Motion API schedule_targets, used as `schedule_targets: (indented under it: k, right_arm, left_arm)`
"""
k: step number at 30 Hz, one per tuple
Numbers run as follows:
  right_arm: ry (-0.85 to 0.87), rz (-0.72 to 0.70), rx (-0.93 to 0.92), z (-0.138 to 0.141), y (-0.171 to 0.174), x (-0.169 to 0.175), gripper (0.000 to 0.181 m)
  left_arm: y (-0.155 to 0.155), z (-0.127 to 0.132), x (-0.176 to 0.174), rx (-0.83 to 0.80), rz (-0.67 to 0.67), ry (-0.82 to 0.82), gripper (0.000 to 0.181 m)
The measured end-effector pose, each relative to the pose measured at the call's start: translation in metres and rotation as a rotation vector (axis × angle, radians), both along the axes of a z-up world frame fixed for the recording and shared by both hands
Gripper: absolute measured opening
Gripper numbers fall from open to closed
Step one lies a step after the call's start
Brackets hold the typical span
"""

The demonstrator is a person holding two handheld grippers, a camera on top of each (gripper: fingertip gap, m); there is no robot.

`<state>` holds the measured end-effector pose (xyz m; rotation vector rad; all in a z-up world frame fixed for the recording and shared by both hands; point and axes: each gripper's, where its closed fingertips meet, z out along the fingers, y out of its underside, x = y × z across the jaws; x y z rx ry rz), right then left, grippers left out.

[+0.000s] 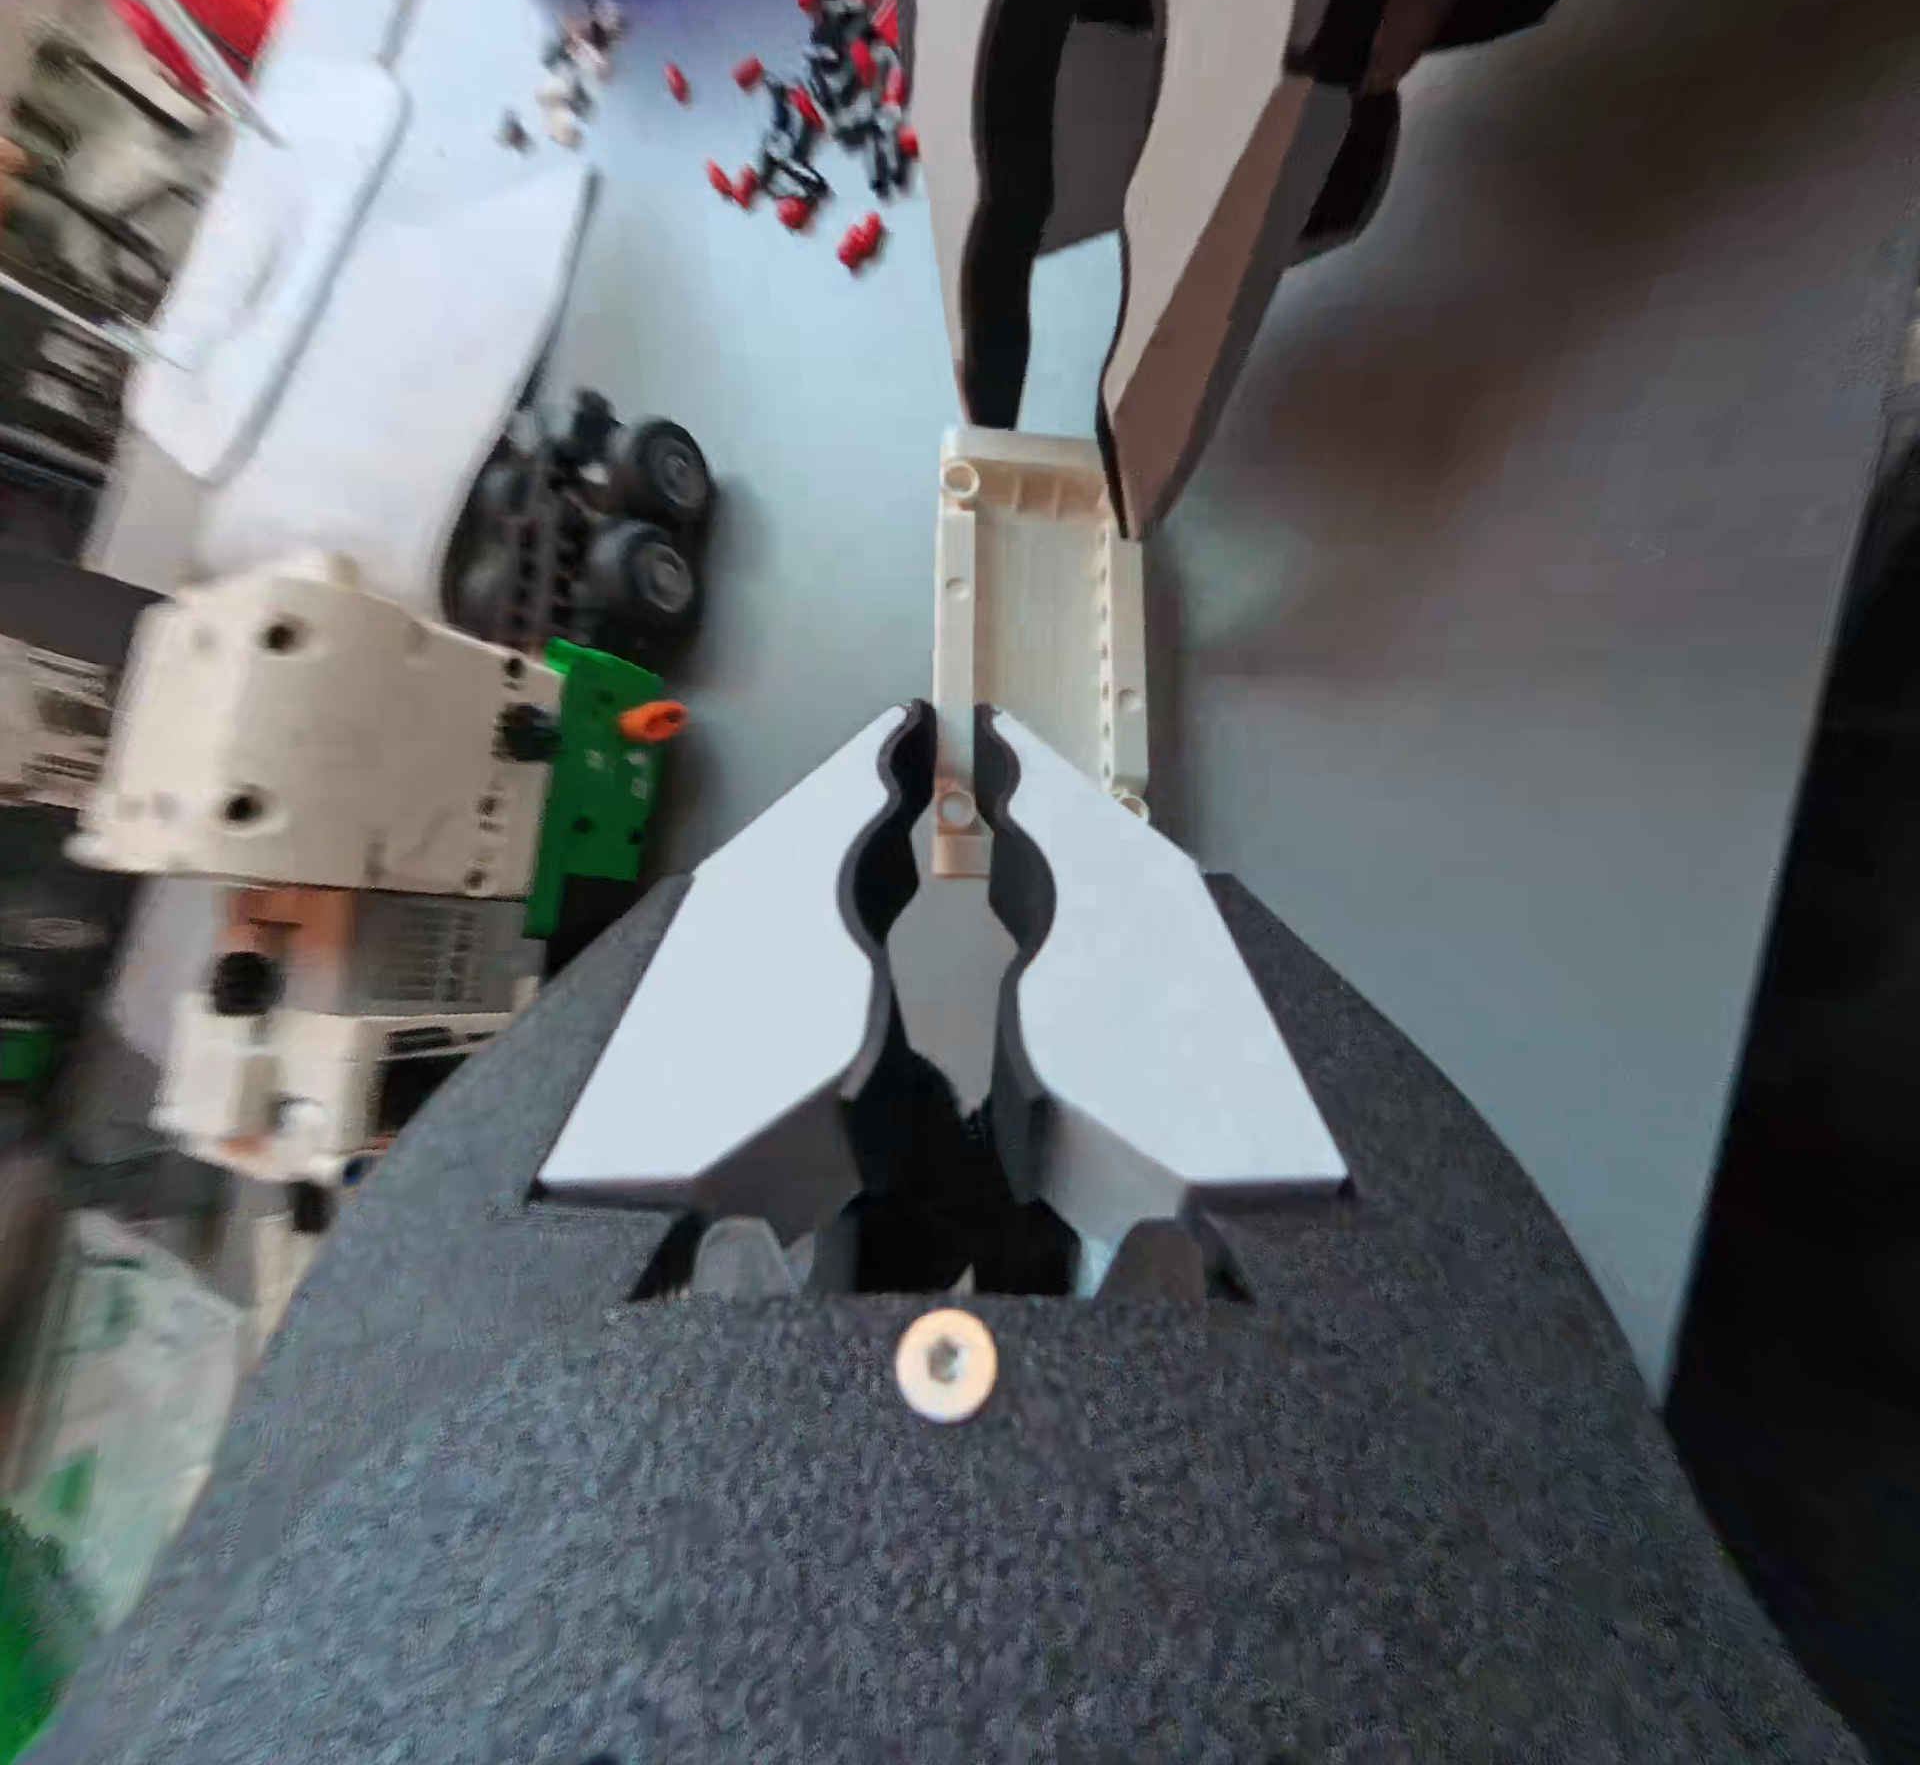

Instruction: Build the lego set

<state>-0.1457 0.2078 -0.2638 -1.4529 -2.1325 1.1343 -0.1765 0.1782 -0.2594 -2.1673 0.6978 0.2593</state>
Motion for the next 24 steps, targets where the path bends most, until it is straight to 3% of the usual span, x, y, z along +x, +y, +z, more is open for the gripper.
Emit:
schedule_targets:
  k: [1,4,7,9,10,14,18,21,24]
  right_arm:
    - [0.008,0.001,-0.005,0.001,-0.002,-0.002,0.038]
    - [0.051,-0.021,-0.031,0.004,0.001,-0.012,0.028]
    - [0.115,0.012,-0.06,0.012,-0.003,-0.016,0.011]
    - [0.221,0.061,0.053,0.019,-0.005,-0.017,0.009]
    - [0.299,0.073,0.165,0.025,-0.002,-0.018,0.008]
    - [0.64,0.149,0.657,0.057,0.001,-0.019,0.006]
    - [0.737,0.242,0.912,0.061,-0.004,-0.02,0.006]
    - [0.78,0.322,0.989,0.064,-0.017,-0.02,0.006]
    - [0.771,0.338,0.98,0.063,-0.02,-0.023,0.006]
  left_arm:
    - [0.002,0.009,-0.001,0.069,-0.025,0.108,0.006]
    - [0.002,0.022,0.003,0.174,-0.077,0.276,0.006]
    - [0.0,0.019,-0.002,0.176,-0.045,0.269,0.006]
    - [-0.003,0.025,-0.006,0.195,0.011,0.147,0.014]
    - [-0.006,0.031,-0.009,0.206,0.048,0.059,0.032]
    - [-0.023,0.037,-0.019,0.16,0.125,-0.323,0.059]
    - [-0.031,0.045,-0.013,0.154,0.076,-0.532,0.062]
    - [-0.03,0.05,-0.009,0.135,0.031,-0.659,0.064]
    - [-0.027,0.049,-0.016,0.15,0.007,-0.607,0.064]
